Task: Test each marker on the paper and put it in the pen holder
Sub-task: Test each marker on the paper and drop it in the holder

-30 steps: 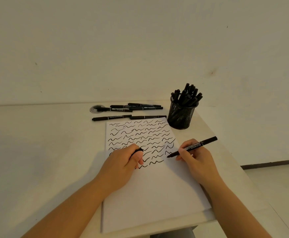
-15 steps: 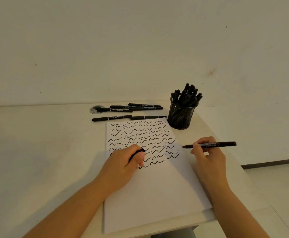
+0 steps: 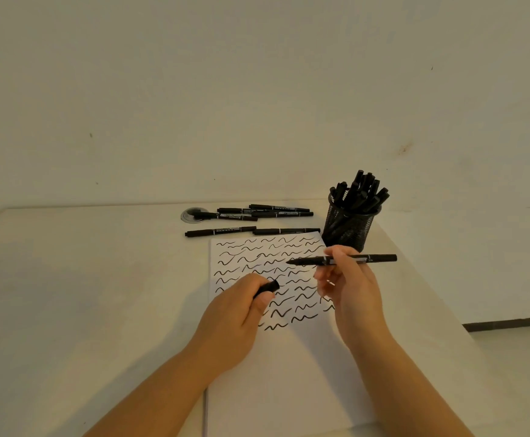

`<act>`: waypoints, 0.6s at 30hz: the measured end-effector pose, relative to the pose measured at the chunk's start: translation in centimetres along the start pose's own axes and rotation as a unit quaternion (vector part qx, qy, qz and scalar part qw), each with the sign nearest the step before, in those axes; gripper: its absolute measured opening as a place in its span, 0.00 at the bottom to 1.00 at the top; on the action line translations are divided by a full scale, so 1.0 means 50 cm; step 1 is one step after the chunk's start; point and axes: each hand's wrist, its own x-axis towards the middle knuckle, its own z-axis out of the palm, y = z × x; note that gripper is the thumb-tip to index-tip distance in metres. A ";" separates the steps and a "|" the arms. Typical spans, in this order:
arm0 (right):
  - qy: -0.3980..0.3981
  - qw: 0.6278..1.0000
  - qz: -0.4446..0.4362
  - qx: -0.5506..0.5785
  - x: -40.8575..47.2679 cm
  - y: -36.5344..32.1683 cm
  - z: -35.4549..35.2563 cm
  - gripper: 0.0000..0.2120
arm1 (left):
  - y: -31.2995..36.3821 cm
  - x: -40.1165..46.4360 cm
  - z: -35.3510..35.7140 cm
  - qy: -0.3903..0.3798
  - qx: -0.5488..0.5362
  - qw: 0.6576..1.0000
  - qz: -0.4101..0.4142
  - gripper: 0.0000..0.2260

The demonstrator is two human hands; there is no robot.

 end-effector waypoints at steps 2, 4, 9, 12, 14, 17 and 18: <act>0.033 0.998 0.019 0.045 0.004 0.013 -0.006 0.11 | -0.001 -0.002 0.000 -0.016 0.026 0.999 0.012 0.13; 0.041 0.996 0.033 0.075 0.006 0.022 -0.018 0.12 | 0.000 0.000 0.000 -0.020 0.037 0.999 0.015 0.10; 0.002 0.999 0.021 0.042 0.005 0.029 -0.024 0.13 | 0.004 0.004 -0.004 -0.018 0.049 0.998 0.016 0.09; -0.022 0.999 0.016 0.020 0.001 0.031 -0.024 0.14 | 0.006 0.004 -0.004 -0.022 0.052 0.998 0.016 0.09; -0.036 0.999 0.018 0.003 0.000 0.032 -0.025 0.13 | 0.006 0.004 -0.004 -0.024 0.055 0.998 0.012 0.08; -0.055 0.998 0.014 -0.026 -0.002 0.034 -0.024 0.13 | 0.009 0.004 -0.004 -0.028 0.059 0.998 0.011 0.07; -0.063 0.997 0.010 -0.039 -0.004 0.034 -0.023 0.13 | 0.010 0.004 -0.003 -0.030 0.061 0.998 0.009 0.07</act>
